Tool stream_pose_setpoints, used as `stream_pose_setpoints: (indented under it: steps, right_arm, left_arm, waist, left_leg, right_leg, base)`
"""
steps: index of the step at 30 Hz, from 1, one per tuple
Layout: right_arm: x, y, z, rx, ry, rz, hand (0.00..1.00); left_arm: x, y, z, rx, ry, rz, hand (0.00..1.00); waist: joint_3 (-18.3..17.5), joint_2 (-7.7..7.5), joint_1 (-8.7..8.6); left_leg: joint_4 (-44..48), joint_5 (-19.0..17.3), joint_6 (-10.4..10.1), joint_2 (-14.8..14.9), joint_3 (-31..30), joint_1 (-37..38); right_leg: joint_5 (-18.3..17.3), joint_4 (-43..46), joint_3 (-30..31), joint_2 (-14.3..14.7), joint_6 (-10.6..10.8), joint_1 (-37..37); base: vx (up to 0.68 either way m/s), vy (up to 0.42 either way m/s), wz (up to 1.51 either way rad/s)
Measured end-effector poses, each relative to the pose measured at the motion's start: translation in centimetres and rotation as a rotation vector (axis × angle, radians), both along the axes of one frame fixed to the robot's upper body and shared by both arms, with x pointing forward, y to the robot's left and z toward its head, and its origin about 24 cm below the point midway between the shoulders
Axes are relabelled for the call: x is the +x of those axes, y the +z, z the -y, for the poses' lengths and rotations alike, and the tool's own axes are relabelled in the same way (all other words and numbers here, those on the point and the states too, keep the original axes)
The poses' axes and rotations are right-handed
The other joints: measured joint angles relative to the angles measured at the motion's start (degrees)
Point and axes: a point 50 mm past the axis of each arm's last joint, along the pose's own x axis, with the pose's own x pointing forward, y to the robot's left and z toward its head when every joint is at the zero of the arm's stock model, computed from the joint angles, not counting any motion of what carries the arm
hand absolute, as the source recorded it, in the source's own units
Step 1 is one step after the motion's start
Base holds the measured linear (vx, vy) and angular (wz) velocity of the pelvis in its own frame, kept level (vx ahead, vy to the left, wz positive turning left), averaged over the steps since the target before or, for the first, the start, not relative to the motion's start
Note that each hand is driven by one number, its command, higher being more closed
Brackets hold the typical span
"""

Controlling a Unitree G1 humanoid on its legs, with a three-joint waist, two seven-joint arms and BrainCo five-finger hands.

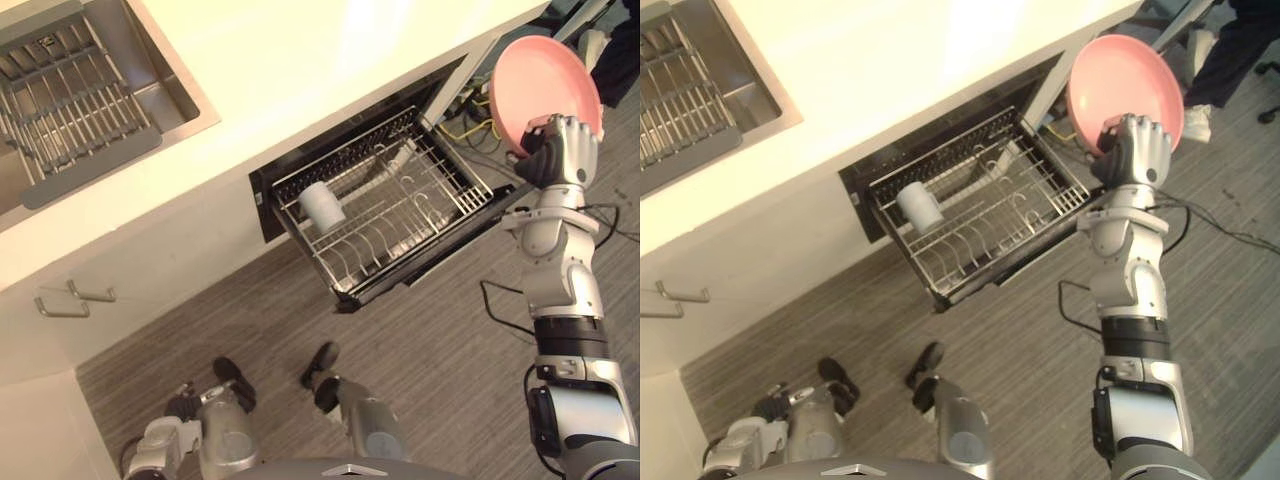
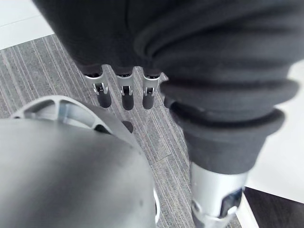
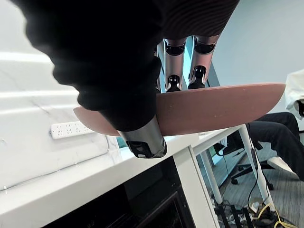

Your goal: Walk over to the sink, pick up the cup, carry it to the dishwasher, place the cup inside the dishwasher, then close the dishwasher door

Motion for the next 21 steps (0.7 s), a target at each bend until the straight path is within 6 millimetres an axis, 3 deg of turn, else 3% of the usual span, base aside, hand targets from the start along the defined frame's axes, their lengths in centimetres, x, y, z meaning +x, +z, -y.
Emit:
stream_pose_setpoints:
  steps: [9, 15, 21]
  right_arm:
    - [0.5, -1.3, -1.2, 0.014, 0.062, -0.054, 1.00]
    - [2.7, -1.2, -3.0, 0.054, 0.145, -0.104, 1.00]
    - [4.9, -2.8, -4.3, 0.090, 0.193, -0.230, 1.00]
  left_arm:
    - [2.5, 0.9, 0.3, 0.005, -0.027, 0.076, 0.00]
    - [4.7, 1.7, 0.9, -0.003, -0.056, 0.123, 0.00]
    - [6.0, 2.2, 1.3, -0.020, -0.060, 0.150, 0.00]
  waist:
    - [3.8, 1.74, -0.20]
    - [5.6, 2.63, 0.05]
    - [7.1, 4.04, 0.95]
  left_leg:
    - [-2.7, 0.8, 2.0, -3.9, -0.3, -1.3]
    - [-1.9, 0.9, 3.4, -5.4, -1.7, -5.7]
    - [0.4, 0.4, 5.1, -6.2, -3.4, -10.3]
  right_leg:
    - [1.0, 1.7, -0.6, -3.8, 1.1, -2.1]
    - [1.0, 4.6, -1.1, -6.4, 1.1, -6.3]
    - [1.0, 7.4, -2.1, -9.0, 1.0, -9.9]
  base:
    - [0.00, 0.112, 0.10]
    - [-0.01, 0.076, 0.14]
    - [-0.01, 0.060, 0.16]
